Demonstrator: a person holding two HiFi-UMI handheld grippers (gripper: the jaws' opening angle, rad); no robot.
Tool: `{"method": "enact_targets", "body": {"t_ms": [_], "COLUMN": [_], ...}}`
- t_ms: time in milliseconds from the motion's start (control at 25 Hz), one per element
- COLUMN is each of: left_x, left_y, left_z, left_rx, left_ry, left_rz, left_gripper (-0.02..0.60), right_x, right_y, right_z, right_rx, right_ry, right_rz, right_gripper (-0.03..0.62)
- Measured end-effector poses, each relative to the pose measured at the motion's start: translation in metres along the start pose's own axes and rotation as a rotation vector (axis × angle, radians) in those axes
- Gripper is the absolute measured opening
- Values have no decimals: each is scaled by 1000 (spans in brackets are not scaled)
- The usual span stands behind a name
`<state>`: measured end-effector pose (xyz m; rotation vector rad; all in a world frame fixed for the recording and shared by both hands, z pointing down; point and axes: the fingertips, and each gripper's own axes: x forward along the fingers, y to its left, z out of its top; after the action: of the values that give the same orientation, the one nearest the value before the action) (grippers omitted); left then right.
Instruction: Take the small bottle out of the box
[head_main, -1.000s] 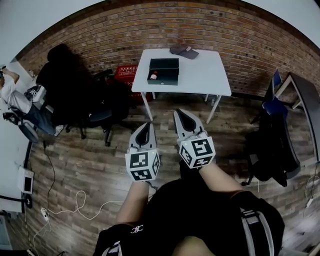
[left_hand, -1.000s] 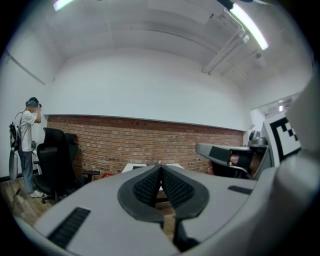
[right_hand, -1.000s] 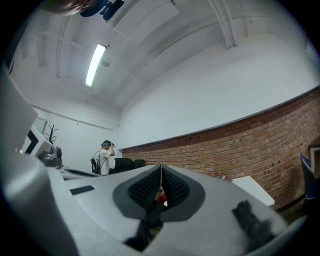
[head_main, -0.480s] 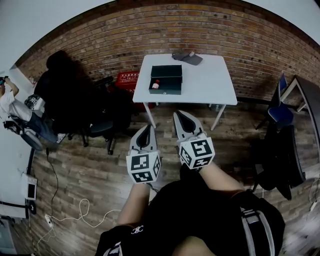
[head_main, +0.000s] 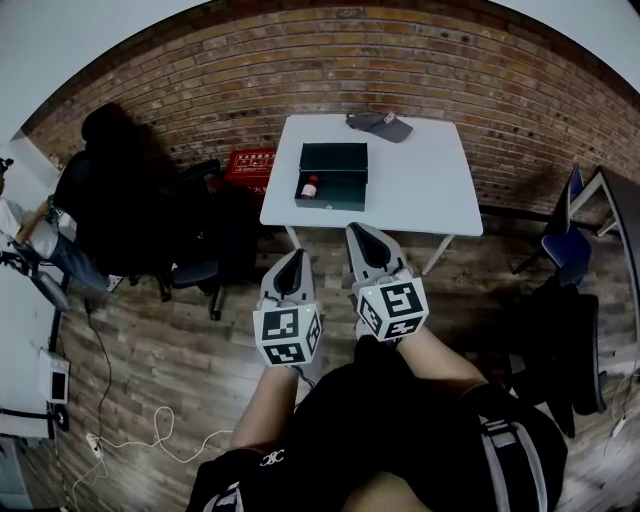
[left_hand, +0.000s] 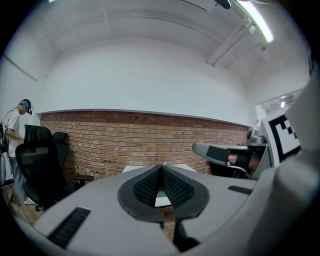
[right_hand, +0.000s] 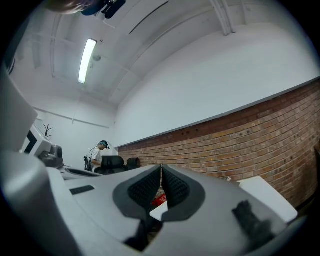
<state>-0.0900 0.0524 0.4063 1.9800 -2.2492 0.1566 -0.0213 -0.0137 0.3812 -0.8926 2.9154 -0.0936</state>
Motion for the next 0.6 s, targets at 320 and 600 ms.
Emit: {"method": "enact_targets", "body": {"t_ms": [320,600], "left_x": [85,154], "left_y": [15,25], "left_z": [13,21], "left_rx": [-7,-3], "left_ry": [43,70], "left_rz": [8,27], "left_gripper": [12,13], "right_x": [68,126], "right_y": [-49,-91], "right_z": [-3,-10], "right_rx": [-3,11], "right_ry": [38,62], "right_rz": [22,51], "right_gripper": [31,31]}}
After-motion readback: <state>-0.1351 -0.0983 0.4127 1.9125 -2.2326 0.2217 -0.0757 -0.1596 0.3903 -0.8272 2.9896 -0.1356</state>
